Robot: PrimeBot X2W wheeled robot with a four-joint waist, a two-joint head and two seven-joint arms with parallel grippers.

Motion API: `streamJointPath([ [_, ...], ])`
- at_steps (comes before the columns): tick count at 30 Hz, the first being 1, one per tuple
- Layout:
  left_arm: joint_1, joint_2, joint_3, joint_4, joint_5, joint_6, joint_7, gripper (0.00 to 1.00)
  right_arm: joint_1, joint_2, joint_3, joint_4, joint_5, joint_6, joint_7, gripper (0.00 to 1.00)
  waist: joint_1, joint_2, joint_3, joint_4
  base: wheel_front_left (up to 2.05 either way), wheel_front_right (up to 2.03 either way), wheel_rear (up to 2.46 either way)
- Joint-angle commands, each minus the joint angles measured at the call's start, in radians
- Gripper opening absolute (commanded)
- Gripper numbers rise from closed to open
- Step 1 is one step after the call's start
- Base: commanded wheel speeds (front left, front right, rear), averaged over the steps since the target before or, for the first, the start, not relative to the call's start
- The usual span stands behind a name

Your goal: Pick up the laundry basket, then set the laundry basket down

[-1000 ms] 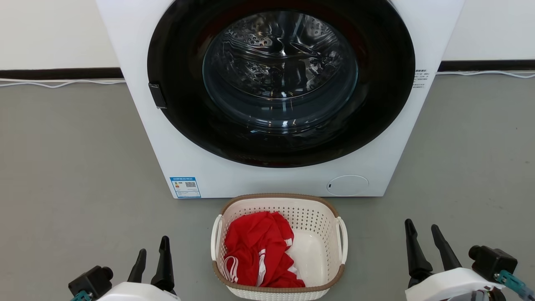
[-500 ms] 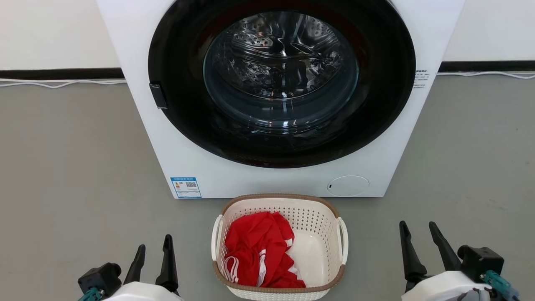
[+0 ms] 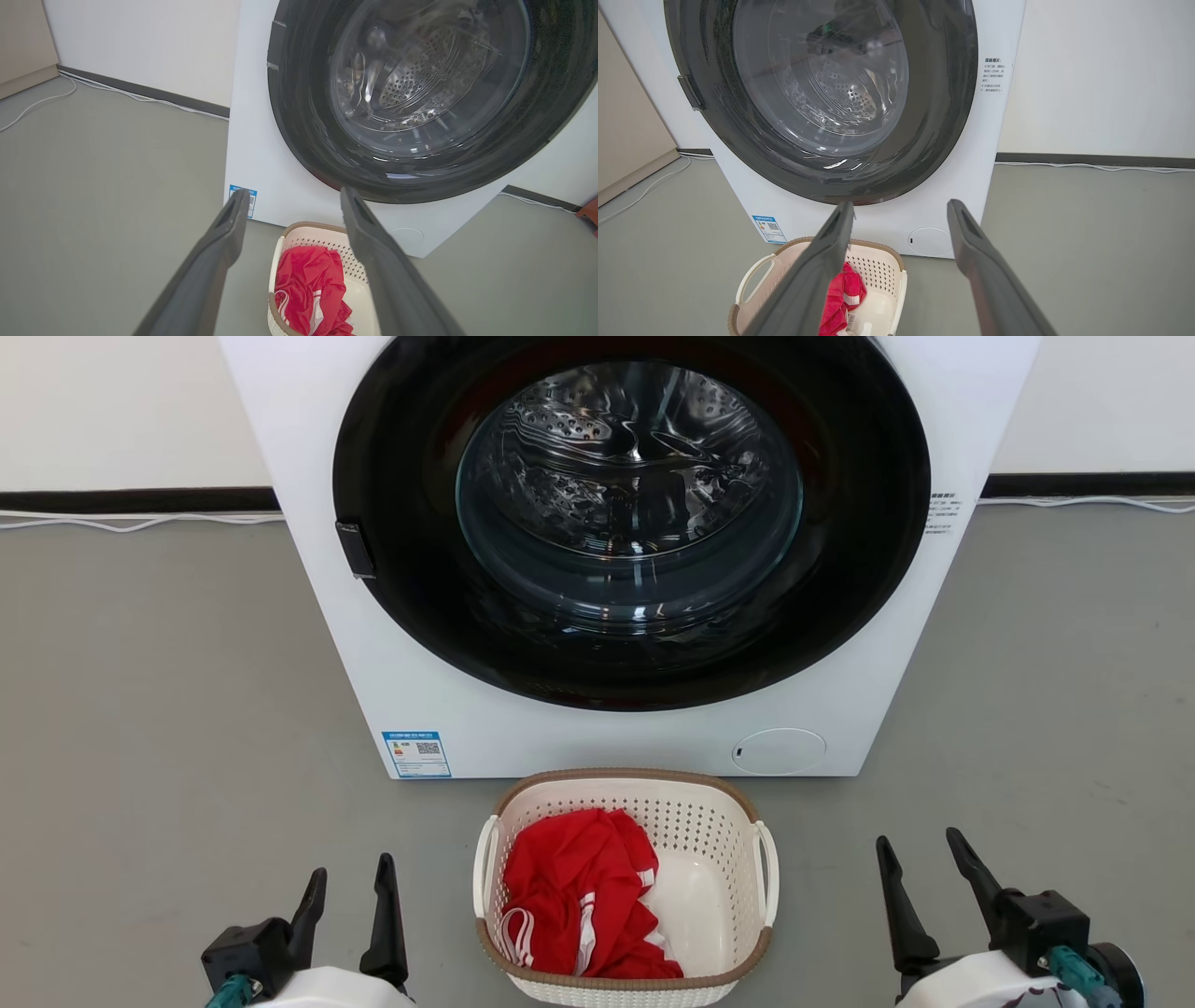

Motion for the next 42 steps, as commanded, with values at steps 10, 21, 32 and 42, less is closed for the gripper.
streamJointPath([
  [10, -0.016, 0.011, 0.021, -0.030, 0.084, 0.018, -0.031, 1.00, -0.028, -0.012, 0.019, -0.006, -0.091, 0.007, -0.040, 1.00, 0.0000, -0.0001, 0.008, -0.003, 0.00, 0.00, 0.00],
  [21, -0.014, 0.011, 0.025, -0.027, 0.085, 0.015, -0.031, 1.00, -0.029, -0.012, -0.004, 0.009, -0.077, 0.007, -0.040, 1.00, 0.0000, -0.0001, 0.009, -0.003, 0.00, 0.00, 0.00],
  [32, -0.036, 0.011, 0.020, -0.031, 0.074, 0.018, -0.031, 1.00, -0.055, -0.012, -0.030, 0.021, -0.073, 0.007, -0.040, 1.00, 0.0000, -0.0001, 0.056, 0.003, 0.00, 0.00, 0.00],
  [42, -0.161, 0.011, -0.006, -0.003, 0.071, 0.007, -0.031, 1.00, -0.189, -0.012, -0.048, 0.056, -0.070, 0.007, -0.040, 1.00, 0.0000, -0.0001, 0.230, -0.008, 0.00, 0.00, 0.00],
])
